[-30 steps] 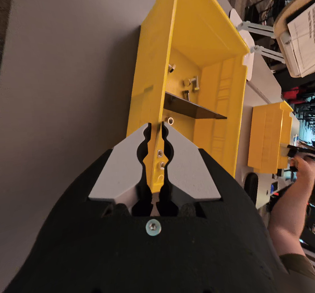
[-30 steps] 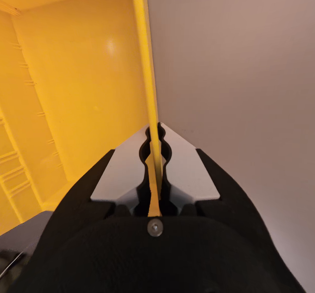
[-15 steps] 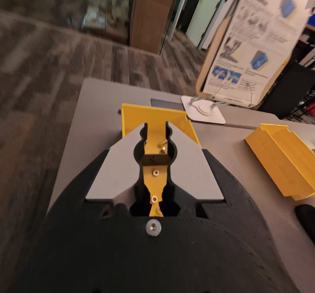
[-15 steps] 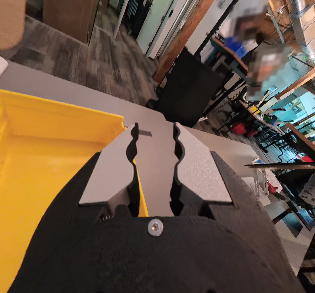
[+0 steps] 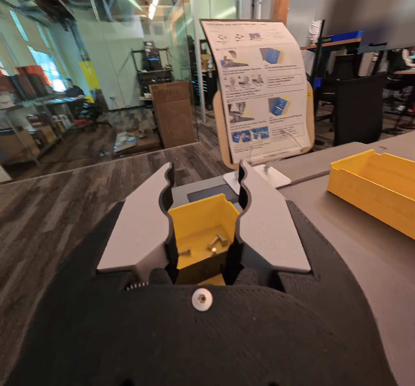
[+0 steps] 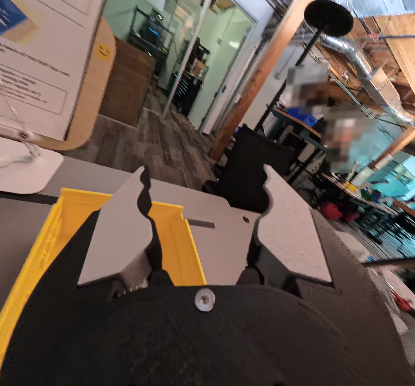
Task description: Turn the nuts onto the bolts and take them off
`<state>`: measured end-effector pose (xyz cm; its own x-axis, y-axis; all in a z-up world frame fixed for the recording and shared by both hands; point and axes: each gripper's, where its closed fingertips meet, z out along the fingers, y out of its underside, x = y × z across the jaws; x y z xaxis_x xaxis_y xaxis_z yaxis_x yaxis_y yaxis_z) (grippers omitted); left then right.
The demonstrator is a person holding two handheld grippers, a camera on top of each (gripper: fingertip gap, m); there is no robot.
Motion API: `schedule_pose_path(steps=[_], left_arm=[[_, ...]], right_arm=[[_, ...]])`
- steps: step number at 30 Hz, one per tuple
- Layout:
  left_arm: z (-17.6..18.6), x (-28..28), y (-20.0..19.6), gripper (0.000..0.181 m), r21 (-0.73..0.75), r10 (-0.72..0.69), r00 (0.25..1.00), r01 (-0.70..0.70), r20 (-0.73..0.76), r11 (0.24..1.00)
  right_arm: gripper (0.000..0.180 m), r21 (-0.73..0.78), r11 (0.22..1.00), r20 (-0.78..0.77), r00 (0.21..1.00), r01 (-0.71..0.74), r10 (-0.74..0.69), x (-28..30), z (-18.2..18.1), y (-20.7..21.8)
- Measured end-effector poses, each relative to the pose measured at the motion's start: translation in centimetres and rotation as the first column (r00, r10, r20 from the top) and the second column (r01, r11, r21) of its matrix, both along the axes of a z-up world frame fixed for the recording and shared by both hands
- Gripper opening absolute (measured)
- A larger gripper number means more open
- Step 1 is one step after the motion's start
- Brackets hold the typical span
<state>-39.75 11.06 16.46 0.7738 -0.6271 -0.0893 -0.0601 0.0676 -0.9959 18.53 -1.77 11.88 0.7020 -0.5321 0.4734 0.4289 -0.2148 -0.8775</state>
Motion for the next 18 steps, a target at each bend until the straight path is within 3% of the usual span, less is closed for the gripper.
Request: schedule_pose_path(steps=[3,5,7,10,15,18], left_arm=[[-1.2,2.7,-1.6,0.057,-0.071,-0.155,0.987,0.152,-0.045,0.986],[-3.8,3.9,-2.7,0.052,-0.151,-0.235,0.957,0.21,-0.17,0.966],[-7.8,3.3,-2.7,0.052,-0.256,-0.224,0.897,0.13,-0.381,0.958],[-12.6,0.5,-1.0,0.054,-0.282,-0.114,0.748,-0.101,-0.654,0.954],[-18.8,1.7,-2.0,0.044,-0.604,-0.378,0.694,-0.103,-0.613,0.79],[-22.0,3.1,-3.0,0.036,-0.724,-0.552,0.61,-0.052,-0.568,0.688]], right_arm=[[0.111,0.054,0.99,0.027,0.992,-0.128,0.127,-2.0,1.2,1.4],[0.114,0.108,0.974,0.075,0.979,-0.199,0.192,-3.5,2.8,1.9],[0.114,0.164,0.943,0.125,0.954,-0.29,0.272,-5.5,4.7,2.5],[0.114,0.202,0.892,0.138,0.913,-0.405,0.384,-8.3,6.8,3.5],[0.111,0.284,0.791,0.078,0.835,-0.542,0.545,-11.5,8.4,4.0],[0.103,0.318,0.728,0.081,0.782,-0.608,0.618,-12.5,8.4,3.8]])
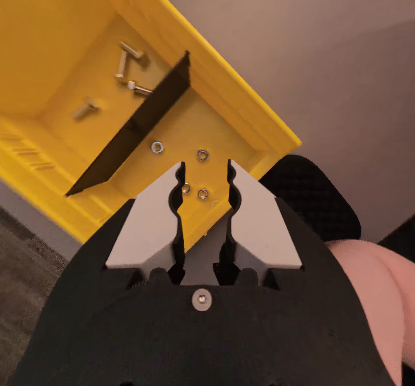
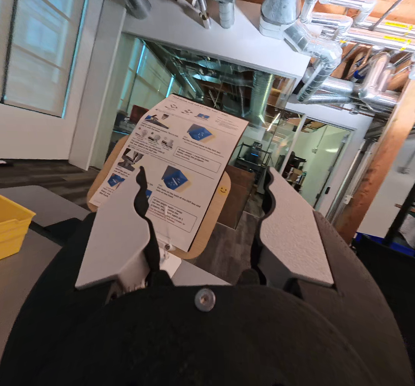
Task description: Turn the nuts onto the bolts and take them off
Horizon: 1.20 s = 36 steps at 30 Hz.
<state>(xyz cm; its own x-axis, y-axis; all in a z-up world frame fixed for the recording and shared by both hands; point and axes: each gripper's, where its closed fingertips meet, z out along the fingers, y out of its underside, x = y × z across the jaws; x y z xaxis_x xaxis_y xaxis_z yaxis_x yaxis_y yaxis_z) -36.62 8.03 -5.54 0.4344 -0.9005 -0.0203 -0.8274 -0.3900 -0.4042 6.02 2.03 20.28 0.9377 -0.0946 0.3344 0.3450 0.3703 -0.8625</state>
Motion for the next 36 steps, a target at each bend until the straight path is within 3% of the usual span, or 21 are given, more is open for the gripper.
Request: schedule_pose_path(steps=[5,9,20,26,31,36], left_arm=[[-3.3,1.2,0.3,0.044,-0.126,-0.065,0.996,0.056,-0.068,0.99],[-5.3,0.5,0.0,0.043,-0.216,-0.051,0.987,0.018,-0.151,0.976],[-9.5,-0.6,0.3,0.031,-0.27,-0.126,0.954,0.05,-0.273,0.962],[-10.1,-0.4,0.6,0.034,-0.271,-0.138,0.953,0.062,-0.27,0.961],[-10.3,-0.5,0.6,0.016,-0.278,-0.17,0.941,0.086,-0.292,0.957],[-10.0,-1.5,0.0,0.015,-0.331,-0.177,0.933,0.068,-0.312,0.941]], right_arm=[[0.104,-0.072,0.997,0.008,0.999,0.033,-0.032,1.8,-1.1,0.5],[0.104,-0.076,0.997,-0.037,0.999,0.013,-0.016,3.2,-1.1,0.3],[0.103,-0.074,0.997,-0.121,0.992,0.027,-0.036,6.2,-0.9,-0.7],[0.104,-0.111,0.993,-0.099,0.993,0.046,-0.057,6.2,-1.5,-0.2],[0.103,-0.128,0.99,-0.074,0.995,0.056,-0.066,6.0,-1.9,0.2],[0.103,-0.119,0.991,-0.082,0.994,0.065,-0.075,6.5,-1.7,-0.1]])
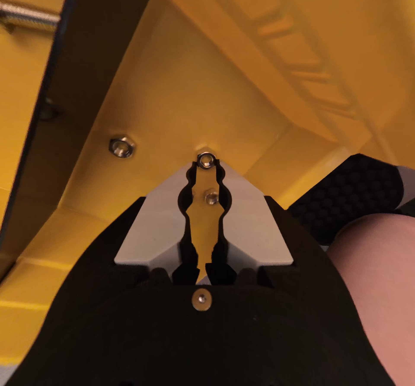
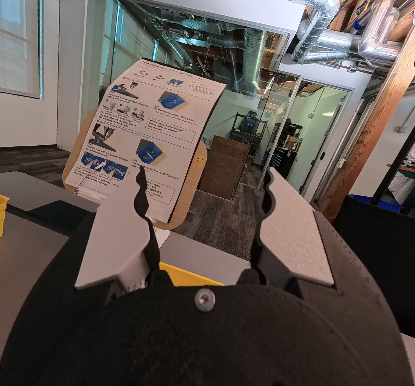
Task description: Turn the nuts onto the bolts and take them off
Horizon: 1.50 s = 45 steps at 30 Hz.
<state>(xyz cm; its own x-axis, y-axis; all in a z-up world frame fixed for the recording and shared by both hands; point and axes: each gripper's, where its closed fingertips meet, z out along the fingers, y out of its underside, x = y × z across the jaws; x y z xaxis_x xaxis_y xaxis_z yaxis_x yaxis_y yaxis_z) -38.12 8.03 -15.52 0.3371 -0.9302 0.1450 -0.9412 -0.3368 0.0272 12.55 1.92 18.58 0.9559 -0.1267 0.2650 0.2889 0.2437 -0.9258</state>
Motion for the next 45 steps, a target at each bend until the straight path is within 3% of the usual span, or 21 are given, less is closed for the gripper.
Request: schedule_pose_path(steps=[3,7,9,12,15,19,24,40,43,45], left_arm=[[1.8,-1.2,1.0,0.015,0.087,0.072,0.997,-0.072,0.001,0.994],[8.3,0.5,1.9,0.016,0.286,0.137,0.981,-0.172,0.139,0.943],[12.8,4.4,2.4,0.016,0.448,0.035,0.961,-0.161,0.276,0.88],[16.7,14.8,-1.3,0.016,0.492,-0.242,0.855,-0.017,0.458,0.871],[14.5,24.8,-5.7,0.016,0.472,-0.423,0.752,0.17,0.505,0.865],[6.3,29.7,-7.7,0.016,0.325,-0.417,0.828,0.303,0.376,0.896],[1.4,30.5,-9.0,0.016,0.263,-0.452,0.848,0.386,0.278,0.884],[-0.9,29.9,-9.8,0.016,0.201,-0.48,0.85,0.442,0.218,0.874],[-0.5,29.8,-9.7,0.036,0.21,-0.486,0.845,0.445,0.223,0.87],[0.4,29.8,-9.4,0.039,0.232,-0.488,0.838,0.438,0.244,0.869]], right_arm=[[0.103,0.013,1.0,-0.011,1.0,0.012,-0.012,0.7,0.3,-0.6],[0.102,0.039,0.999,-0.029,0.999,0.031,-0.03,1.7,0.9,-1.6],[0.101,0.054,0.998,-0.041,0.999,0.033,-0.031,2.0,1.2,-2.1],[0.1,0.078,0.997,-0.058,0.998,0.026,-0.022,2.3,1.7,-2.7],[0.1,0.082,0.997,-0.076,0.997,0.014,-0.008,2.5,1.7,-2.9],[0.1,0.08,0.997,-0.084,0.996,0.005,0.002,2.6,1.7,-3.1],[0.1,0.078,0.997,-0.093,0.995,-0.012,0.02,2.6,1.7,-2.9],[0.1,-0.003,1.0,-0.063,0.998,-0.011,0.011,2.4,0.3,-1.3],[0.1,0.007,1.0,-0.068,0.998,-0.007,0.008,2.6,0.6,-1.7],[0.1,0.012,1.0,-0.069,0.998,-0.002,0.003,2.7,0.7,-1.9]])
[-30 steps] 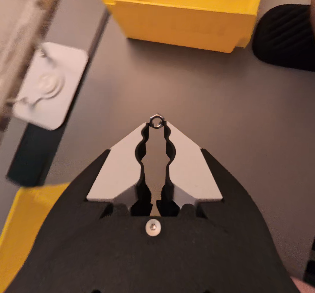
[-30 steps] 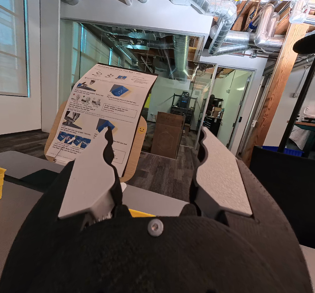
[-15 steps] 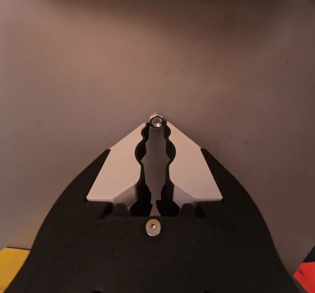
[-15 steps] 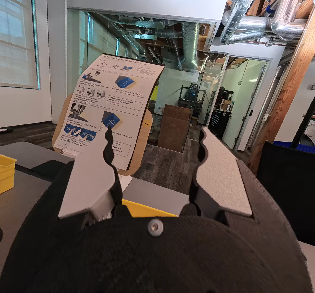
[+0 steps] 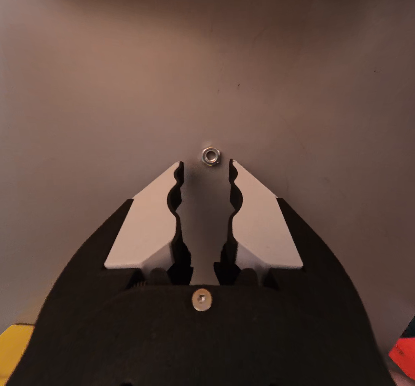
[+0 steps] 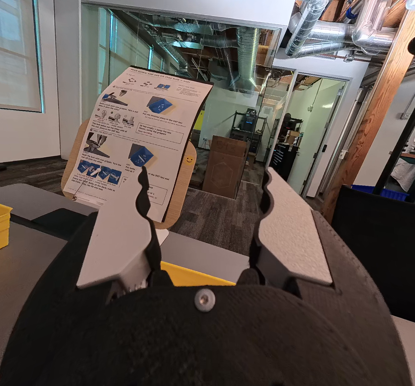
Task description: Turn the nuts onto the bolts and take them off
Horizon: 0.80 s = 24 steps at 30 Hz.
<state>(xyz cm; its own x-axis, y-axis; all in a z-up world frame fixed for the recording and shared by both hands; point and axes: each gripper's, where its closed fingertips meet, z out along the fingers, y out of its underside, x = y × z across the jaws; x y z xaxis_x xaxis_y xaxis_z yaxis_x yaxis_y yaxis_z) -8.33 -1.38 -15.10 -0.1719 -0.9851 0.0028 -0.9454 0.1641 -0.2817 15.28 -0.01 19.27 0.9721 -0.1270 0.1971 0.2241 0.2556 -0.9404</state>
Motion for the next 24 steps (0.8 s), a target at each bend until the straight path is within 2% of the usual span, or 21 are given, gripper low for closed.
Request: schedule_pose_path(steps=[4,7,10,12,14,17,21,24], left_arm=[[4.7,-0.2,1.4,0.033,0.028,0.028,0.987,-0.032,0.157,0.999],[10.6,-2.0,5.1,0.032,0.113,0.114,0.933,-0.16,0.34,0.981],[17.0,-6.3,9.5,0.032,0.109,0.247,0.797,-0.362,0.55,0.926],[19.3,-10.7,12.5,0.043,0.054,0.368,0.689,-0.508,0.624,0.86],[19.5,-15.5,15.4,0.056,-0.018,0.502,0.594,-0.635,0.628,0.773],[18.0,-22.1,18.9,0.058,-0.099,0.678,0.457,-0.784,0.576,0.613],[15.3,-27.8,22.2,0.055,-0.119,0.779,0.33,-0.883,0.533,0.455],[12.9,-30.4,23.8,0.051,-0.133,0.833,0.267,-0.919,0.484,0.371]], right_arm=[[0.1,0.017,1.0,-0.007,1.0,0.01,-0.01,0.5,0.3,-0.5],[0.1,0.035,0.999,-0.022,1.0,0.009,-0.009,0.8,0.5,-0.8],[0.099,0.043,0.999,-0.04,0.999,0.003,-0.001,1.1,0.5,-1.0],[0.099,0.043,0.999,-0.049,0.999,0.0,0.002,1.2,0.4,-0.9],[0.099,0.038,0.999,-0.052,0.999,0.0,0.002,1.2,0.3,-0.8],[0.099,0.027,1.0,-0.048,0.999,0.005,-0.004,1.2,0.0,-0.6],[0.099,0.009,1.0,-0.041,0.999,0.01,-0.01,1.0,-0.4,-0.2],[0.099,-0.006,1.0,-0.035,0.999,0.014,-0.014,0.9,-0.7,0.2]])
